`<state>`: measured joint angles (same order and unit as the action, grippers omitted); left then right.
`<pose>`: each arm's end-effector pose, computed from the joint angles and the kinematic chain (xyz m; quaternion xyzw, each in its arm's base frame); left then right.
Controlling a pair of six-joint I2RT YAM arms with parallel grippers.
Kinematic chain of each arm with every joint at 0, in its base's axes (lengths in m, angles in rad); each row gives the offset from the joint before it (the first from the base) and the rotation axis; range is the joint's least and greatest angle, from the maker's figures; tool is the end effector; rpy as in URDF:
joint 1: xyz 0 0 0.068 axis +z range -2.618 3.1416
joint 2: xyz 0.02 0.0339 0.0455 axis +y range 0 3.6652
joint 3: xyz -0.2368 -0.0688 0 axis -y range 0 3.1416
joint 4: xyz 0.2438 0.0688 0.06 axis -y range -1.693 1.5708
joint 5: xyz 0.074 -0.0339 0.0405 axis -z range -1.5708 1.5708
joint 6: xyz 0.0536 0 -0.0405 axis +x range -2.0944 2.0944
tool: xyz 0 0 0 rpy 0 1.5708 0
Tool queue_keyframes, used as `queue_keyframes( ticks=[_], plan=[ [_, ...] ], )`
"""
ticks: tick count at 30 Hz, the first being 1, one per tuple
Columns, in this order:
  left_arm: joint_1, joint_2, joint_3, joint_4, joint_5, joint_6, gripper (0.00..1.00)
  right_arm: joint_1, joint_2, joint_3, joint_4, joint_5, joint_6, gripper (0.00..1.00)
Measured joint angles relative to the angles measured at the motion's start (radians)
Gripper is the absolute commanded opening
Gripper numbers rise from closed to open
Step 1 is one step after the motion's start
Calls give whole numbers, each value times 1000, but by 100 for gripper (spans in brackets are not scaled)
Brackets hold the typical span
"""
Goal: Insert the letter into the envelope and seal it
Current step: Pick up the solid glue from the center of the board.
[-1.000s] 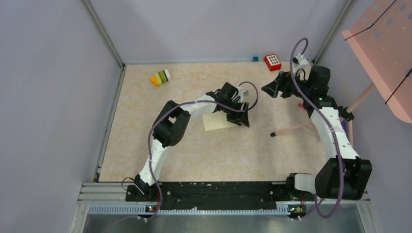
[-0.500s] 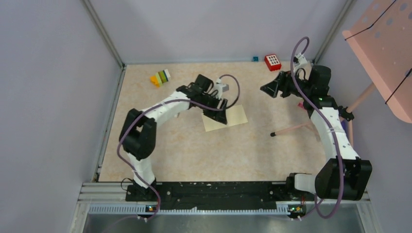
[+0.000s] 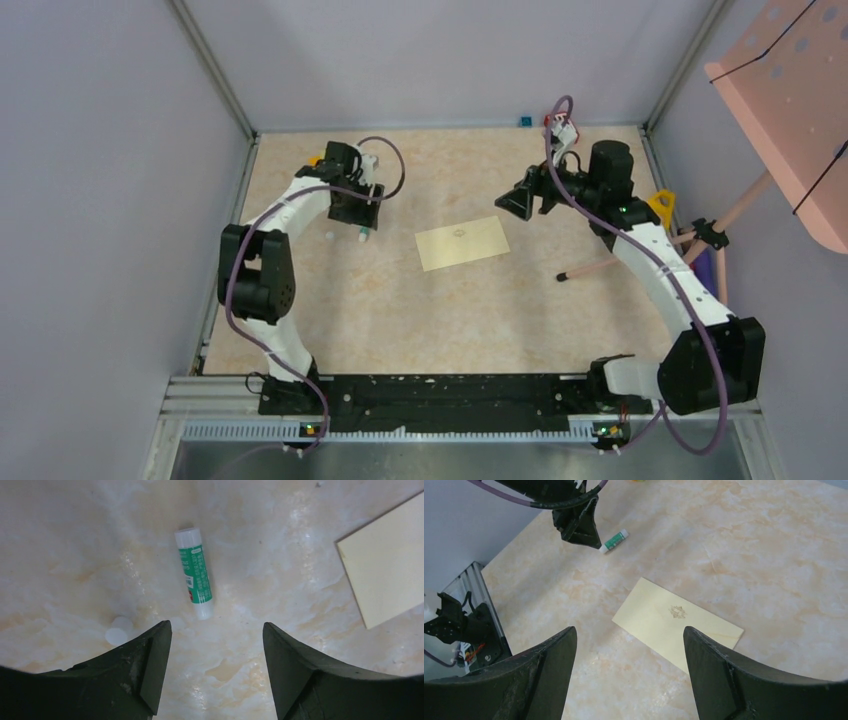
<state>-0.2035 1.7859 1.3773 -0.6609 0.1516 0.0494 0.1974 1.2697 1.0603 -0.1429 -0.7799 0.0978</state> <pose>0.3697 -0.0846 0.1917 0.1405 0.9559 -0.0922 0.2409 0.2926 0.0970 0.3090 -0.2550 0.7467 0.3862 0.4777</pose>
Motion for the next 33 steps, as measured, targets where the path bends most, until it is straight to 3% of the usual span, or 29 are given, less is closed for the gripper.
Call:
queue_keyframes(
  ticks=[8,12,15,25,33],
  plan=[
    [-9,139,18,8,-111,2,67,1,0,-53,1,28,-53,78],
    [-9,154,14,18,-143,2,60,1,0,-59,-2,29,-64,78],
    [-9,154,14,36,-146,-1,53,1,-1,-59,-2,29,-71,78],
    [-9,172,0,61,-119,-2,50,1,-8,-59,-1,30,-72,78],
    [-7,177,-10,84,-122,-8,9,1,-12,-59,-2,30,-72,78]
  ],
)
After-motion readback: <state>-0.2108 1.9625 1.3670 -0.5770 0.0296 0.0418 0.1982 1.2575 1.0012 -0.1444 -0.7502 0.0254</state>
